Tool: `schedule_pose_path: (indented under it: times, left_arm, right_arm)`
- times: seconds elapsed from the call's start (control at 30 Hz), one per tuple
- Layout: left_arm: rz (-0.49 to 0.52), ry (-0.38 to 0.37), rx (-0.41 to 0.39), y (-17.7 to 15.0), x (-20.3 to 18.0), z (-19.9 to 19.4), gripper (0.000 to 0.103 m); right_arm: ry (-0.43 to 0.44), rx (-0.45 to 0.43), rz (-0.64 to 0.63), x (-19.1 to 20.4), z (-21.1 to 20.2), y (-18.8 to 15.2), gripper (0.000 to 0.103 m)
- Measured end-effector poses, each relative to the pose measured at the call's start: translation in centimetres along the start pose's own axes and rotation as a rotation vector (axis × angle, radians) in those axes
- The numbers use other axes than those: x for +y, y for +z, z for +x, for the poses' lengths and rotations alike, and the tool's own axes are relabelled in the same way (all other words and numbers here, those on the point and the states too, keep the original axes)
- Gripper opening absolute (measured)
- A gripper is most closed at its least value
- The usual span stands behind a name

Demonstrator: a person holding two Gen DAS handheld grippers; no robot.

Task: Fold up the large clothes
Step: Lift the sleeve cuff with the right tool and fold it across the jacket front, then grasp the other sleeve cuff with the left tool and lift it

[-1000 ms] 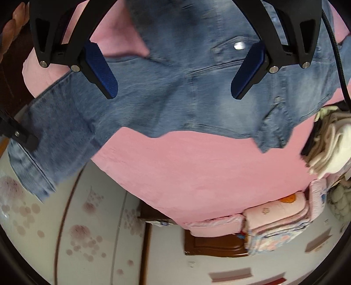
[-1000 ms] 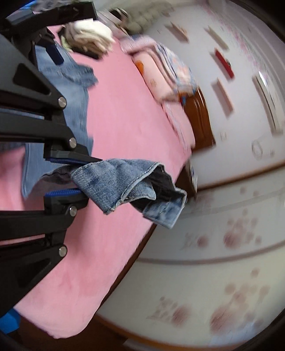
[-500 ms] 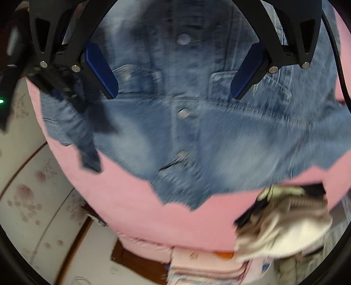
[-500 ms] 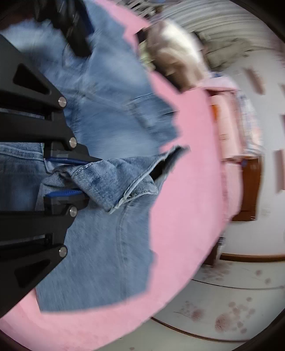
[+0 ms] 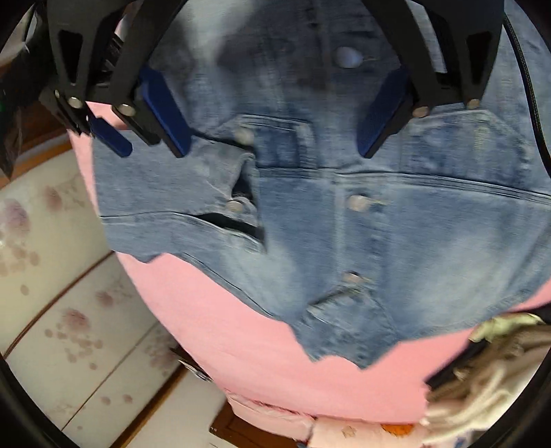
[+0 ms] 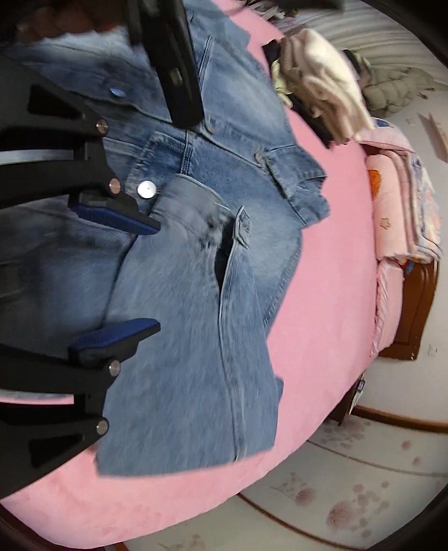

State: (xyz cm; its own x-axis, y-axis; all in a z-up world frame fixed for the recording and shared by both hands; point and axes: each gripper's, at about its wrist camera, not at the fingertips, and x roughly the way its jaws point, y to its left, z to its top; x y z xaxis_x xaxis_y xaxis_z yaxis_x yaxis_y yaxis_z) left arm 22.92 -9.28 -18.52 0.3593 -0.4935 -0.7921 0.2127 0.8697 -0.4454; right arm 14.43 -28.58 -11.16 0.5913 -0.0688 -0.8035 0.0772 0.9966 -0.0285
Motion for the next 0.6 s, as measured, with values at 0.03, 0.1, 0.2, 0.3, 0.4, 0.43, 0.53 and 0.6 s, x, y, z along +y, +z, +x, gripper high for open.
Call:
schedule_pose_path:
  times: [0.03,0.1,0.2,0.3,0.4,0.43,0.53,0.6]
  left_arm:
    - [-0.007,-0.023,0.016,0.1,-0.2,0.4,0.091]
    - [-0.021,-0.068,0.044,0.0,-0.8,1.3,0.091]
    - [-0.041,-0.122,0.09,-0.4,-1.6,2.8,0.091]
    - [-0.064,-0.152,0.121,-0.9,-2.2,4.4,0.088]
    - [-0.111,-0.194,0.144,-0.9,-2.3,6.1,0.072]
    - [-0.127,-0.197,0.143,-0.7,-2.1,6.6,0.071]
    - [-0.166,-0.204,0.108,0.0,-1.9,7.4,0.065]
    - [-0.204,-0.261,0.118,0.5,-2.0,8.2,0.052]
  right_arm:
    - [0.004,-0.007,0.02,-0.6,-0.7,-0.2,0.051]
    - [0.011,-0.017,0.063,-1.7,-1.8,-1.0,0.051]
    - [0.031,-0.024,0.127,-3.3,-3.1,-2.3,0.051]
    - [0.048,-0.017,0.163,-4.0,-3.3,-3.1,0.051]
    - [0.049,-0.012,0.167,-4.2,-3.2,-3.6,0.051]
    - [0.05,-0.008,0.167,-4.3,-3.1,-3.7,0.051]
    - [0.051,0.0,0.174,-4.6,-3.0,-4.3,0.051]
    - [0.052,0.002,0.181,-4.9,-3.0,-4.6,0.051]
